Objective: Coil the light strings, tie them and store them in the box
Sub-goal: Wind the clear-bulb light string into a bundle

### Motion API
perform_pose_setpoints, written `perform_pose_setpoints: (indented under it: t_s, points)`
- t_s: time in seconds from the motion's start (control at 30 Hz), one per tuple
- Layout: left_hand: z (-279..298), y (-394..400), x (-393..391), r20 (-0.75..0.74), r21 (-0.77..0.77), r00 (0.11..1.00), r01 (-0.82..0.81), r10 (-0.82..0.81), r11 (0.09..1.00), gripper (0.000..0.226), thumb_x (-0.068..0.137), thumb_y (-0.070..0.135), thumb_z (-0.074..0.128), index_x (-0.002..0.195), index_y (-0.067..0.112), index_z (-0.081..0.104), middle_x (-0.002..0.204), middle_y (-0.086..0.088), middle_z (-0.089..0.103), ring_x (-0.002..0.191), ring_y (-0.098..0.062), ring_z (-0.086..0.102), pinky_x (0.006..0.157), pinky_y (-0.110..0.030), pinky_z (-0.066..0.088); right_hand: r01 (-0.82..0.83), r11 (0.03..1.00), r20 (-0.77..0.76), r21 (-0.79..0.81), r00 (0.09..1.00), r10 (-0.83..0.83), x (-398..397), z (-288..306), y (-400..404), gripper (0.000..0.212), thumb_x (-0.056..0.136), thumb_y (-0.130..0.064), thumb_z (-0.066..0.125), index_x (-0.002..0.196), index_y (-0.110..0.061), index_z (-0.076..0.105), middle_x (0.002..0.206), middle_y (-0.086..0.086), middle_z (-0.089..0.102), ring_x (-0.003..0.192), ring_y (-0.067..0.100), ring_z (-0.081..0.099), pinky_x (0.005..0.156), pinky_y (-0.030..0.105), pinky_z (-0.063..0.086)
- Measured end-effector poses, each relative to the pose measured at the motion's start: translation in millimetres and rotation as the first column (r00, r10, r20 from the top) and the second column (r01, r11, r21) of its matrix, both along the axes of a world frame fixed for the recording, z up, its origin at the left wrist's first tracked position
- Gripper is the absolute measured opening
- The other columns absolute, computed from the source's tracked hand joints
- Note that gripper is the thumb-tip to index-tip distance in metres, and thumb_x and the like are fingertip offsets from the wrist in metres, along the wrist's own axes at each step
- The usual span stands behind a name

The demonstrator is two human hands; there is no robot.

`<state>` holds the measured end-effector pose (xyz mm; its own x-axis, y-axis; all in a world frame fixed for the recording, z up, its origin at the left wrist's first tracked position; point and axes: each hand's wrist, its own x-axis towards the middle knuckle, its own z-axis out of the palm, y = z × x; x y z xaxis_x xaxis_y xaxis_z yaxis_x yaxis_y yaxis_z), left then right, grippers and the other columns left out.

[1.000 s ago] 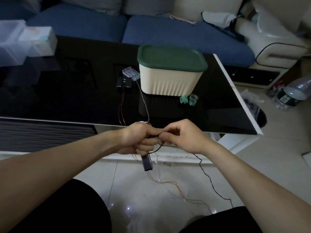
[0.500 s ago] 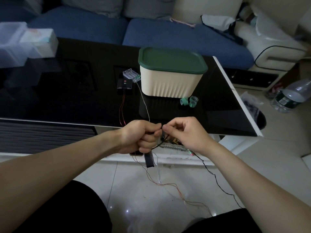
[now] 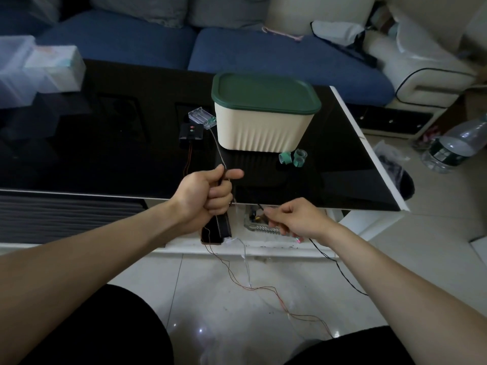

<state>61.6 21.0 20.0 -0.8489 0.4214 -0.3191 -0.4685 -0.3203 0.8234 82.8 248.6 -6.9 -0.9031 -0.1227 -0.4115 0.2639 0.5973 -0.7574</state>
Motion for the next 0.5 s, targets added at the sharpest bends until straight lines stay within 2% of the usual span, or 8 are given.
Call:
perform_pose_setpoints:
  t_s: [0.07,0.13,0.2,0.27,0.33,0.37,0.43,0.5]
  points:
    - [-1.2,2.2,1.4,0.014,0.003,1.000,0.007,-0.007,1.000,0.036,0.106,0.027,0.030,0.124,0.005,0.052,0.057,0.004,0.032,0.044,-0.010,0.026,0.043,-0.023,0.025,-0.056,0.998,0.043,0.041,0.998,0.054,1.1,0.8,-3.0,0.043,0.100,-0.038,0.059,0.086,-0.001,0.075,0.052,-0.007,0.060,0.041,0.002,0.044,0.044,0.016,0.036]
    - [-3.1,5.0,2.3,0.011,-0.017,1.000,0.023,-0.023,1.000,0.034,0.104,0.025,0.034,0.129,0.005,0.045,0.064,0.000,0.044,0.048,-0.013,0.037,0.049,-0.026,0.035,-0.148,0.985,0.054,0.093,0.988,0.143,4.2,5.5,-10.2,0.039,0.101,-0.039,0.058,0.080,-0.012,0.076,0.056,-0.005,0.062,0.042,0.000,0.046,0.047,0.015,0.036]
    - [0.2,7.8,3.7,0.000,-0.028,0.999,0.033,-0.033,0.999,0.027,0.103,0.023,0.036,0.120,0.003,0.046,0.074,-0.007,0.058,0.056,-0.018,0.053,0.059,-0.031,0.046,-0.276,0.947,0.053,0.162,0.961,0.271,9.0,10.6,-20.3,0.037,0.101,-0.043,0.057,0.080,-0.019,0.077,0.059,-0.005,0.065,0.049,-0.003,0.052,0.056,0.016,0.039]
    - [3.1,9.0,4.7,0.004,-0.055,0.999,0.051,-0.051,0.997,0.033,0.103,0.023,0.036,0.099,-0.001,0.060,0.090,-0.018,0.068,0.074,-0.029,0.067,0.077,-0.039,0.053,-0.381,0.907,0.054,0.178,0.924,0.378,15.9,15.5,-32.3,0.035,0.099,-0.047,0.057,0.083,-0.023,0.077,0.057,-0.008,0.063,0.055,0.003,0.054,0.065,0.025,0.046]
    - [2.5,8.0,4.9,0.031,-0.087,0.995,0.098,-0.096,0.991,0.048,0.102,0.026,0.037,0.077,0.004,0.073,0.107,-0.027,0.070,0.097,-0.039,0.069,0.094,-0.046,0.051,-0.435,0.890,0.015,0.134,0.899,0.437,22.2,19.8,-43.2,0.031,0.097,-0.046,0.062,0.082,-0.022,0.077,0.053,-0.010,0.059,0.052,0.006,0.052,0.063,0.031,0.046]
    - [1.5,7.9,6.3,0.049,-0.098,0.989,0.147,-0.143,0.984,0.051,0.102,0.027,0.038,0.075,0.005,0.075,0.112,-0.029,0.068,0.104,-0.042,0.067,0.098,-0.049,0.049,-0.455,0.883,-0.014,0.114,0.888,0.459,24.8,22.0,-47.7,0.029,0.095,-0.043,0.065,0.080,-0.021,0.075,0.051,-0.012,0.057,0.051,0.003,0.050,0.061,0.028,0.044]
    - [-2.2,8.2,11.2,0.086,-0.143,0.951,0.307,-0.297,0.941,0.049,0.100,0.031,0.038,0.086,0.000,0.073,0.109,-0.030,0.067,0.100,-0.043,0.065,0.095,-0.047,0.049,-0.483,0.872,-0.062,0.084,0.871,0.488,27.5,25.8,-52.8,0.026,0.094,-0.035,0.069,0.075,-0.018,0.071,0.049,-0.015,0.051,0.049,0.001,0.047,0.057,0.020,0.039]
    - [-7.7,10.2,16.9,0.114,-0.146,0.897,0.441,-0.428,0.886,0.045,0.097,0.031,0.040,0.089,0.003,0.074,0.096,-0.023,0.069,0.086,-0.037,0.063,0.084,-0.041,0.047,-0.462,0.886,-0.071,0.045,0.883,0.464,27.0,27.2,-52.3,0.026,0.095,-0.028,0.070,0.070,-0.023,0.067,0.050,-0.014,0.051,0.047,0.002,0.045,0.055,0.021,0.037]
